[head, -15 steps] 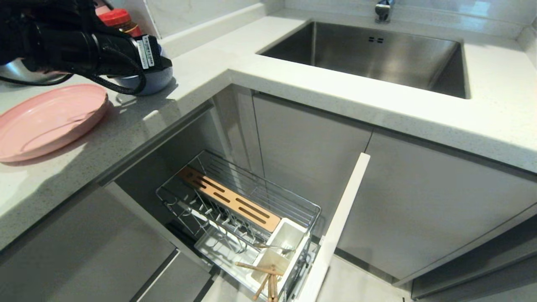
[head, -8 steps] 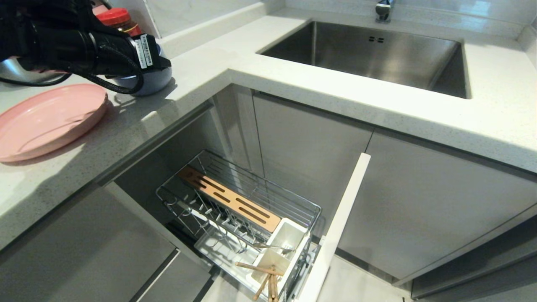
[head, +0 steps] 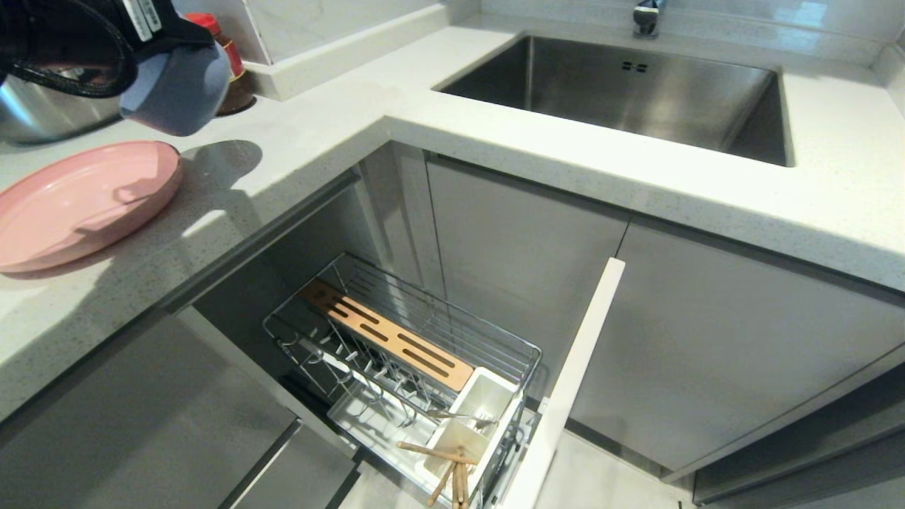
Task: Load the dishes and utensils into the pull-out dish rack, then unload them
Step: Pick up the plate and place it in the cupboard
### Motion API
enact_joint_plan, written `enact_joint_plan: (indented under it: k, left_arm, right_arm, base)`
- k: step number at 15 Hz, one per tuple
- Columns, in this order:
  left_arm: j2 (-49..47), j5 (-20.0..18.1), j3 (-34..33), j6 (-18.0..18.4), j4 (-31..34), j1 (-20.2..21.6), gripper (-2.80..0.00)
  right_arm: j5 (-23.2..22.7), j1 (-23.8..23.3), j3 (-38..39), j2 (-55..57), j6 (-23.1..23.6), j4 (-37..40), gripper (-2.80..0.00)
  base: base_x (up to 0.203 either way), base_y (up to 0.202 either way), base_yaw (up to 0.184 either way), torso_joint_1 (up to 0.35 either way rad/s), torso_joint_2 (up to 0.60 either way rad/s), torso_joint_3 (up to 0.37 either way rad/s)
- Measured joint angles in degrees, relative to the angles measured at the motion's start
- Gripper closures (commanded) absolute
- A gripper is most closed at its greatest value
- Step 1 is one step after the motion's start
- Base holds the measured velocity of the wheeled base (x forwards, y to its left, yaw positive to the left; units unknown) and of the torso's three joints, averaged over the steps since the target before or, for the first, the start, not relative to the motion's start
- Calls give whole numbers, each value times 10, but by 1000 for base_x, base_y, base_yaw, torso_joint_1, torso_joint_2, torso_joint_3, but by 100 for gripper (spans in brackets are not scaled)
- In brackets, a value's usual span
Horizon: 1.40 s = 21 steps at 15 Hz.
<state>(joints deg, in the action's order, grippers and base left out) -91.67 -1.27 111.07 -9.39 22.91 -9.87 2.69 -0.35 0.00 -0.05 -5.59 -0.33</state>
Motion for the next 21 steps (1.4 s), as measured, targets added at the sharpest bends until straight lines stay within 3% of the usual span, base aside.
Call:
enact_joint_plan:
  k: [3, 7, 10, 12, 16, 19, 21]
  left_arm:
    - [50, 23, -19, -25, -1, -32, 0]
    - [108, 24, -40, -124, -3, -147, 0]
    - [149, 17, -105, -225, -6, -228, 0]
    - [168, 10, -147, -308, -26, -248, 0]
    - [191, 13, -294, -442, -172, -265, 0]
    - [186, 50, -420, -469, -322, -277, 0]
    - [154, 112, -469, -469, -415, -290, 0]
  right_arm:
    - [0, 0, 0, 0, 0, 0, 0]
    - [0, 0, 0, 0, 0, 0, 0]
    - [0, 0, 0, 0, 0, 0, 0]
    - [0, 0, 0, 0, 0, 0, 0]
    - [0, 0, 0, 0, 0, 0, 0]
    - [0, 0, 0, 0, 0, 0, 0]
    - [0, 0, 0, 0, 0, 0, 0]
  base:
    - [0, 0, 0, 0, 0, 0]
    - [0, 0, 0, 0, 0, 0]
    - [0, 0, 0, 0, 0, 0]
    - [0, 0, 0, 0, 0, 0]
    - [0, 0, 0, 0, 0, 0]
    - [0, 0, 0, 0, 0, 0]
    - [0, 0, 0, 0, 0, 0]
